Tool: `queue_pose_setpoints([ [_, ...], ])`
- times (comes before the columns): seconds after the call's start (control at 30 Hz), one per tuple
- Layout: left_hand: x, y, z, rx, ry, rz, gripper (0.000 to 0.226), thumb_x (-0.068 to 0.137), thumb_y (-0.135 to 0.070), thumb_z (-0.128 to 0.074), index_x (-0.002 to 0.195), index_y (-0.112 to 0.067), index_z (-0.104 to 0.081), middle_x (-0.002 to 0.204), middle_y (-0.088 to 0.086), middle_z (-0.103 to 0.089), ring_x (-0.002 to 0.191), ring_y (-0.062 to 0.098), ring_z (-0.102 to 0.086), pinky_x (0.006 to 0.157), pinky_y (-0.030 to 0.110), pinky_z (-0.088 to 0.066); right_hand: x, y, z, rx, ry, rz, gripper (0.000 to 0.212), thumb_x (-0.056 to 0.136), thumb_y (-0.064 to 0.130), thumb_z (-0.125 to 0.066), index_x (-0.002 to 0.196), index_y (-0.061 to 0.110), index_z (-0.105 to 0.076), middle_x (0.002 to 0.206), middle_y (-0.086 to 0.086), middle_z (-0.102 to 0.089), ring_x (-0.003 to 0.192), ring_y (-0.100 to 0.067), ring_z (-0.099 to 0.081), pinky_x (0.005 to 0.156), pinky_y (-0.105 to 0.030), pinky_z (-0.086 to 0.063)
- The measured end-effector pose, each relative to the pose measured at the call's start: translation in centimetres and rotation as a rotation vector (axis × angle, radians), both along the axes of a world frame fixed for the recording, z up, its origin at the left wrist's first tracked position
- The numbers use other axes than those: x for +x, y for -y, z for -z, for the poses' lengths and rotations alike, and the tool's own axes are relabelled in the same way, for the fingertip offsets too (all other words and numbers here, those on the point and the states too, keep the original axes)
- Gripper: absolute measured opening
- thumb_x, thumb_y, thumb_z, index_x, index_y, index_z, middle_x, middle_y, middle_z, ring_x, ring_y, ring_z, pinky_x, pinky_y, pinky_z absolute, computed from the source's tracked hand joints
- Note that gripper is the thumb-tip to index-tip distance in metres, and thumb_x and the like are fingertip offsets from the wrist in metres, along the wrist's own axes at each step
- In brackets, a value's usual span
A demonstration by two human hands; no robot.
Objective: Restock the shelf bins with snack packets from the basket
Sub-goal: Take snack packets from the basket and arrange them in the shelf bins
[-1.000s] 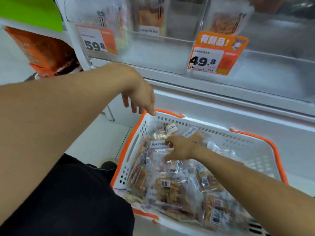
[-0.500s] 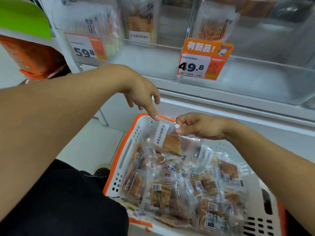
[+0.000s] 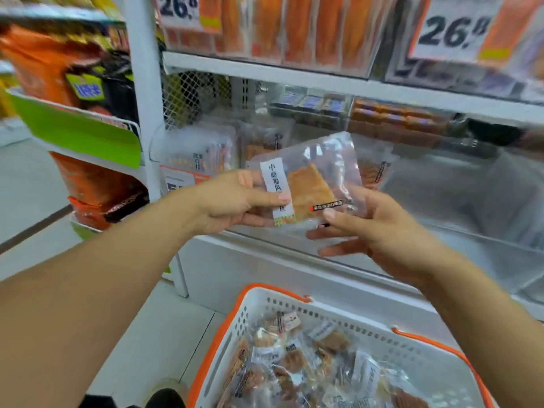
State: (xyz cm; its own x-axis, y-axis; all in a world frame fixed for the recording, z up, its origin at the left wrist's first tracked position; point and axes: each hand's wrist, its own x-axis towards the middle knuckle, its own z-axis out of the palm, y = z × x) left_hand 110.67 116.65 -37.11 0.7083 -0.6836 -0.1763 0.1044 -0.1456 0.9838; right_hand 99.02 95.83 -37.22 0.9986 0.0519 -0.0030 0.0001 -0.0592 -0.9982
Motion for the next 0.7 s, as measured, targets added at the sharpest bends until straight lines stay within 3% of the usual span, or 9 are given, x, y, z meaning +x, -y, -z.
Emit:
queue_pose_setpoints([
  [0.1, 0.3, 0.0, -1.2, -0.045, 0.021, -0.207, 0.019, 0.083, -0.016, -0.074, 0.101, -0.017, -0.068, 0.090, -0.001, -0.074, 0.077, 0.010, -0.071, 0.074, 0.026, -0.060, 2.5, -2.0, -2.3, -0.174, 0.131, 0.183, 0.012, 0.091, -0.001, -0.064, 0.104, 0.000, -0.065, 0.083, -0.013, -0.074, 0.064, -0.023, -0.071, 0.056, -0.034, -0.061],
  [0.2, 1.9, -0.6, -1.2, -0.002, 0.068, -0.649, 0.016, 0.086, -0.026, -0.076, 0.084, -0.016, -0.063, 0.072, 0.000, -0.065, 0.064, 0.013, -0.062, 0.059, 0.024, -0.056, 7.6, -2.7, -5.2, -0.563, 0.225, 0.265, 0.002, 0.089, 0.002, -0.069, 0.087, 0.003, -0.070, 0.078, -0.016, -0.074, 0.065, -0.021, -0.073, 0.064, -0.040, -0.062],
  [0.27, 2.7, -1.4, -1.0, -0.008, 0.024, -0.819, 0.019, 0.091, -0.032, -0.069, 0.084, -0.016, -0.062, 0.066, 0.000, -0.059, 0.057, 0.013, -0.058, 0.045, 0.021, -0.050, 11.8, -3.2, -6.7, -0.841, 0.255, 0.284, 0.005, 0.084, 0.005, -0.071, 0.080, 0.004, -0.073, 0.074, -0.014, -0.074, 0.068, -0.023, -0.074, 0.069, -0.044, -0.062],
  [0.33, 3.0, -2.1, -1.0, -0.011, -0.032, -0.857, 0.021, 0.096, -0.035, -0.062, 0.085, -0.017, -0.063, 0.066, 0.001, -0.059, 0.054, 0.014, -0.058, 0.042, 0.020, -0.049, 15.5, -4.0, -7.6, -0.989, 0.194, 0.270, 0.009, 0.086, 0.004, -0.067, 0.085, -0.002, -0.073, 0.078, -0.019, -0.074, 0.073, -0.027, -0.074, 0.073, -0.046, -0.062],
  [0.4, 3.2, -2.5, -1.0, -0.011, -0.058, -0.852, 0.021, 0.098, -0.029, -0.056, 0.083, -0.016, -0.061, 0.066, 0.002, -0.059, 0.054, 0.014, -0.058, 0.046, 0.021, -0.049, 18.8, -4.5, -7.7, -1.011, 0.026, 0.201, 0.013, 0.093, 0.004, -0.062, 0.093, -0.006, -0.070, 0.087, -0.022, -0.074, 0.076, -0.029, -0.074, 0.074, -0.044, -0.062],
  [0.53, 3.4, -2.8, -0.9, 0.005, -0.064, -0.831, 0.016, 0.099, -0.019, -0.050, 0.088, -0.013, -0.059, 0.069, 0.004, -0.060, 0.053, 0.014, -0.059, 0.048, 0.022, -0.051, 22.6, -5.1, -5.6, -1.108, -0.243, 0.082, 0.018, 0.099, 0.009, -0.058, 0.105, -0.007, -0.064, 0.083, -0.014, -0.069, 0.064, -0.017, -0.068, 0.051, -0.022, -0.058],
  [0.67, 3.7, -2.7, -0.4, 0.045, -0.037, -0.778, 0.014, 0.099, -0.018, -0.050, 0.098, -0.010, -0.062, 0.070, 0.004, -0.062, 0.053, 0.014, -0.060, 0.048, 0.022, -0.051, 24.5, -5.3, -3.4, -1.029, -0.260, 0.140, 0.022, 0.098, 0.006, -0.059, 0.111, -0.011, -0.061, 0.101, -0.021, -0.070, 0.069, -0.024, -0.067, 0.051, -0.025, -0.056],
  [0.7, 3.7, -2.6, -0.3, 0.051, -0.027, -0.769, 0.016, 0.099, -0.020, -0.051, 0.100, -0.010, -0.062, 0.069, 0.004, -0.062, 0.053, 0.014, -0.061, 0.048, 0.022, -0.051, 24.7, -5.3, -3.1, -1.006, -0.247, 0.161, 0.023, 0.096, 0.006, -0.062, 0.111, -0.011, -0.061, 0.097, -0.020, -0.070, 0.068, -0.024, -0.067, 0.051, -0.024, -0.056],
])
